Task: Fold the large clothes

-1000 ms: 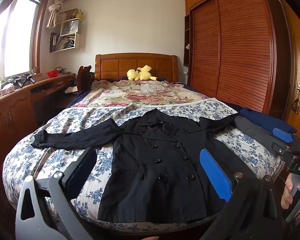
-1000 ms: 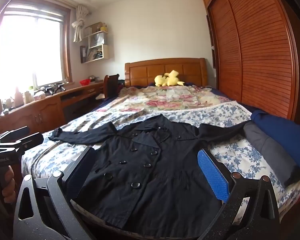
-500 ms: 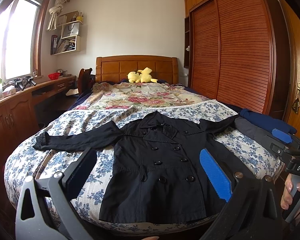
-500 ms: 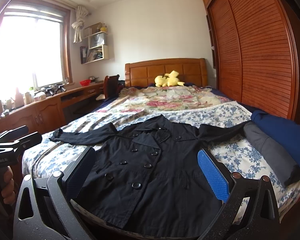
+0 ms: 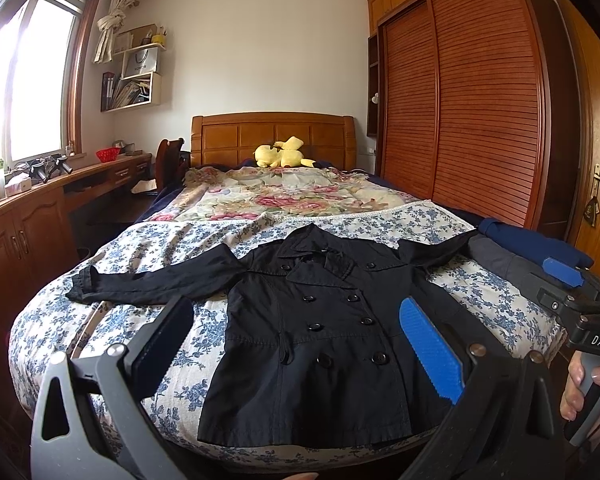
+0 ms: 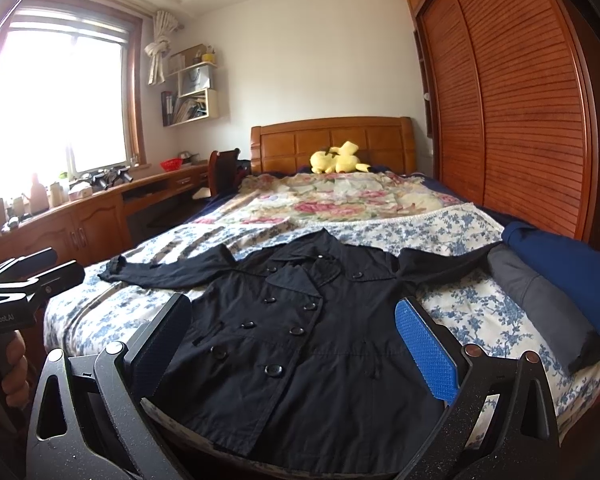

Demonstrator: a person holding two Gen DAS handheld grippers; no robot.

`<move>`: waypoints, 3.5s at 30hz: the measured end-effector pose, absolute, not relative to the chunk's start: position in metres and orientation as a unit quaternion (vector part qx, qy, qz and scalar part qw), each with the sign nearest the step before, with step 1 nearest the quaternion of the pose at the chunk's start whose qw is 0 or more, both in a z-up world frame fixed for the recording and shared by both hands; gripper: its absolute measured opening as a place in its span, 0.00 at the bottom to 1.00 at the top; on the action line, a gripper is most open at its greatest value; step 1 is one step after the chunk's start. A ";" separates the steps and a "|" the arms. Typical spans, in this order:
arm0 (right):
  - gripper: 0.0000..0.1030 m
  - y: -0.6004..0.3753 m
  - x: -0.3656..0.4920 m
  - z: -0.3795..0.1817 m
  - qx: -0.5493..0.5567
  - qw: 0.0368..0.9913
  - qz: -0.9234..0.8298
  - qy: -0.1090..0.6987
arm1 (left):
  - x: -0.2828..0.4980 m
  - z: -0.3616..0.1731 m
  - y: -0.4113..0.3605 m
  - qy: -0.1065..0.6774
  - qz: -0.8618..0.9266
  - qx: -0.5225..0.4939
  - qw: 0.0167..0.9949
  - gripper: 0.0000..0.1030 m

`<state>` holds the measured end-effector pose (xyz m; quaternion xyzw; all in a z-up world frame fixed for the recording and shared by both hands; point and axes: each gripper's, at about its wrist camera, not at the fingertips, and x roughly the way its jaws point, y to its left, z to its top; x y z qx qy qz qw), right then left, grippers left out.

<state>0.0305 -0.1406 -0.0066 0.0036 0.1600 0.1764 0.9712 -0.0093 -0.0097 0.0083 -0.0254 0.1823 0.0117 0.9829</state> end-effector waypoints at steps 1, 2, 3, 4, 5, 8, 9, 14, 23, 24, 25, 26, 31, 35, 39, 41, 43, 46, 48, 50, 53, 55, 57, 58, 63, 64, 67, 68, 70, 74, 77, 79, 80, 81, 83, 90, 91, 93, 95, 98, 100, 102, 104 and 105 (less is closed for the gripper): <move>1.00 -0.140 0.030 -0.007 0.003 0.971 0.176 0.159 | -0.009 0.009 -0.011 0.182 0.012 -0.025 0.983 1.00; 1.00 -0.139 0.029 -0.006 0.003 0.971 0.177 0.159 | -0.010 0.010 -0.011 0.181 0.012 -0.024 0.983 1.00; 1.00 -0.139 0.029 -0.006 0.003 0.971 0.177 0.159 | -0.010 0.010 -0.012 0.181 0.012 -0.024 0.983 1.00; 1.00 -0.139 0.029 -0.007 0.004 0.971 0.177 0.159 | -0.010 0.010 -0.012 0.181 0.011 -0.023 0.983 1.00; 1.00 -0.139 0.030 -0.006 0.003 0.971 0.176 0.159 | -0.010 0.010 -0.012 0.180 0.011 -0.023 0.983 1.00; 1.00 -0.140 0.030 -0.005 0.003 0.971 0.176 0.159 | -0.010 0.012 -0.014 0.179 0.012 -0.023 0.984 1.00; 1.00 -0.139 0.029 -0.006 0.003 0.971 0.176 0.159 | -0.010 0.012 -0.015 0.179 0.011 -0.022 0.984 1.00; 1.00 -0.138 0.028 -0.005 0.004 0.971 0.178 0.157 | -0.012 0.012 -0.015 0.178 0.010 -0.022 0.984 1.00; 1.00 -0.138 0.028 -0.005 0.005 0.971 0.179 0.157 | -0.012 0.012 -0.015 0.181 0.010 -0.023 0.983 1.00; 1.00 -0.138 0.028 -0.004 0.005 0.971 0.179 0.157 | -0.012 0.012 -0.016 0.181 0.008 -0.024 0.983 1.00; 1.00 -0.137 0.027 -0.005 0.005 0.971 0.179 0.157 | -0.011 0.012 -0.016 0.182 0.007 -0.024 0.983 1.00; 1.00 -0.138 0.028 -0.004 0.005 0.971 0.179 0.157 | -0.012 0.012 -0.016 0.181 0.007 -0.023 0.983 1.00; 1.00 -0.139 0.029 -0.005 0.005 0.971 0.179 0.157 | -0.012 0.013 -0.016 0.181 0.007 -0.020 0.983 1.00; 1.00 -0.139 0.029 -0.005 0.006 0.971 0.180 0.157 | -0.012 0.014 -0.016 0.181 0.007 -0.020 0.983 1.00; 1.00 -0.140 0.029 -0.005 0.007 0.971 0.181 0.158 | -0.012 0.013 -0.016 0.181 0.006 -0.020 0.983 1.00; 1.00 -0.132 0.023 -0.001 0.007 0.970 0.182 0.158 | -0.012 0.013 -0.016 0.182 0.007 -0.020 0.983 1.00; 1.00 -0.133 0.024 -0.001 0.007 0.970 0.182 0.158 | -0.011 0.012 -0.016 0.183 0.007 -0.021 0.983 1.00; 1.00 -0.127 0.021 0.001 0.008 0.970 0.182 0.161 | -0.010 0.011 -0.015 0.186 0.007 -0.022 0.982 1.00; 1.00 -0.124 0.020 0.002 0.009 0.970 0.183 0.163 | -0.007 0.010 -0.014 0.188 0.007 -0.023 0.982 1.00; 1.00 -0.123 0.021 0.001 0.010 0.969 0.184 0.166 | -0.003 0.007 -0.012 0.192 0.007 -0.026 0.981 1.00; 1.00 -0.123 0.026 -0.005 0.010 0.966 0.192 0.171 | 0.004 0.000 -0.007 0.193 0.008 -0.031 0.981 1.00; 1.00 -0.123 0.030 -0.009 0.004 0.967 0.190 0.170 | 0.009 -0.007 -0.004 0.198 0.010 -0.033 0.980 1.00; 1.00 -0.119 0.038 -0.014 0.002 0.965 0.193 0.176 | 0.018 -0.015 0.000 0.209 0.013 -0.033 0.977 1.00; 1.00 -0.117 0.043 -0.017 0.002 0.964 0.196 0.180 | 0.022 -0.020 0.002 0.214 0.015 -0.032 0.976 1.00; 1.00 -0.108 0.071 -0.033 -0.005 0.960 0.206 0.190 | 0.047 -0.049 0.018 0.250 0.010 -0.040 0.967 1.00; 1.00 -0.107 0.076 -0.036 -0.005 0.959 0.210 0.191 | 0.050 -0.053 0.020 0.255 0.009 -0.043 0.966 1.00; 1.00 -0.099 0.097 -0.048 -0.006 0.953 0.228 0.201 | 0.065 -0.070 0.029 0.275 0.012 -0.046 0.960 1.00; 1.00 -0.097 0.104 -0.052 -0.010 0.951 0.229 0.205 | 0.070 -0.076 0.032 0.279 0.013 -0.047 0.959 1.00; 1.00 -0.091 0.116 -0.059 -0.014 0.949 0.236 0.210 | 0.078 -0.085 0.040 0.285 0.015 -0.051 0.957 1.00; 1.00 -0.081 0.143 -0.071 -0.017 0.943 0.249 0.219 | 0.094 -0.104 0.058 0.307 0.031 -0.056 0.950 1.00; 1.00 -0.070 0.166 -0.079 -0.021 0.939 0.261 0.223 | 0.101 -0.114 0.070 0.319 0.046 -0.055 0.945 1.00; 1.00 -0.059 0.183 -0.084 -0.021 0.934 0.276 0.227 | 0.104 -0.118 0.078 0.324 0.058 -0.056 0.942 1.00; 1.00 -0.055 0.189 -0.086 -0.022 0.932 0.280 0.228 | 0.105 -0.118 0.082 0.327 0.062 -0.059 0.941 1.00; 1.00 -0.048 0.197 -0.088 -0.025 0.929 0.287 0.230 | 0.107 -0.120 0.088 0.328 0.066 -0.064 0.940 1.00; 1.00 -0.035 0.210 -0.093 -0.030 0.923 0.300 0.238 | 0.111 -0.122 0.101 0.330 0.081 -0.073 0.938 1.00; 1.00 0.021 0.249 -0.116 -0.050 0.894 0.359 0.265 | 0.123 -0.134 0.148 0.340 0.123 -0.088 0.928 1.00; 1.00 0.028 0.251 -0.120 -0.055 0.890 0.365 0.268 | 0.126 -0.136 0.155 0.344 0.123 -0.092 0.926 1.00; 1.00 0.039 0.254 -0.137 -0.079 0.885 0.365 0.278 | 0.134 -0.140 0.169 0.350 0.125 -0.094 0.923 1.00; 1.00 0.044 0.257 -0.152 -0.091 0.878 0.368 0.292 | 0.143 -0.144 0.182 0.358 0.128 -0.088 0.921 1.00; 1.00 0.045 0.259 -0.159 -0.092 0.875 0.370 0.297 | 0.154 -0.151 0.201 0.370 0.130 -0.093 0.915 1.00; 1.00 0.042 0.260 -0.161 -0.085 0.876 0.373 0.296 | 0.162 -0.155 0.215 0.373 0.129 -0.099 0.913 1.00; 1.00 0.043 0.262 -0.164 -0.083 0.874 0.373 0.300 | 0.170 -0.159 0.229 0.376 0.132 -0.102 0.911 1.00; 1.00 0.043 0.263 -0.165 -0.082 0.875 0.370 0.303 | 0.178 -0.163 0.247 0.375 0.141 -0.112 0.909 1.00; 1.00 0.043 0.262 -0.165 -0.081 0.875 0.370 0.302 | 0.181 -0.164 0.253 0.373 0.147 -0.120 0.908 1.00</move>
